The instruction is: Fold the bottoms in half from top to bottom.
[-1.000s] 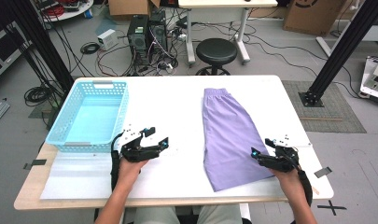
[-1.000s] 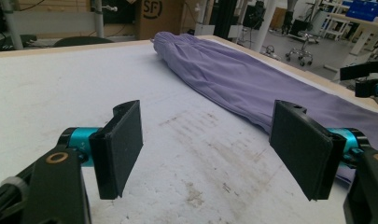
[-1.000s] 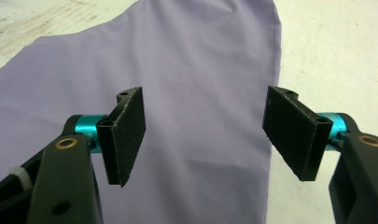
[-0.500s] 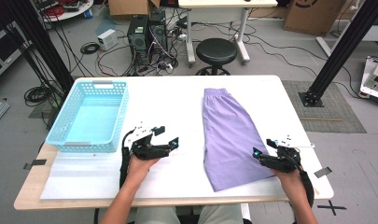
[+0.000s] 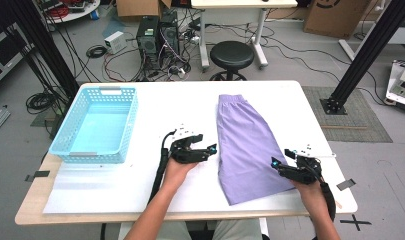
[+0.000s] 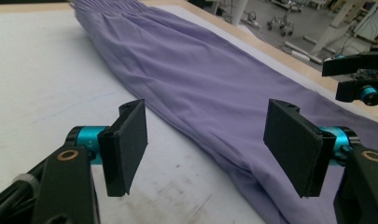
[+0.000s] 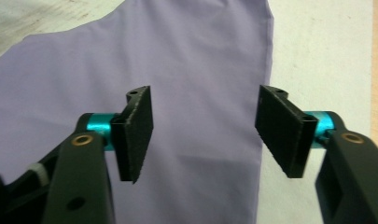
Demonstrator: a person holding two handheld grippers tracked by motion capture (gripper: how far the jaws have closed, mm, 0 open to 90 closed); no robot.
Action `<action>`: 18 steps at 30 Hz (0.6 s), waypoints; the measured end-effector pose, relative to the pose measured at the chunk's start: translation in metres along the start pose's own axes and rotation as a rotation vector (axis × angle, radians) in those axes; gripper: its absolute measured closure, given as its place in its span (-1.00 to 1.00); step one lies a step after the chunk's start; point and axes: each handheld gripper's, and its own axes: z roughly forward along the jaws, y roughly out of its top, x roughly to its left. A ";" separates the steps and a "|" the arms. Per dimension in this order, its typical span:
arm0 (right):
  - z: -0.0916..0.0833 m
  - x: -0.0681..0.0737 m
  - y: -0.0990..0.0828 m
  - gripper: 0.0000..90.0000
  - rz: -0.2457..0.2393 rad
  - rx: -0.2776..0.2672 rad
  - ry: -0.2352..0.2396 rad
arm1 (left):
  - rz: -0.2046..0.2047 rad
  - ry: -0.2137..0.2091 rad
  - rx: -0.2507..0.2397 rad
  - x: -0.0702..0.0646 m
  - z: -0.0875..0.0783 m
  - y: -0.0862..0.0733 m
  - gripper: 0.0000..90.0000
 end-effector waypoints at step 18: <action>0.019 -0.023 0.001 0.37 0.071 0.105 -0.061 | 0.015 0.069 0.268 -0.026 0.052 -0.008 0.11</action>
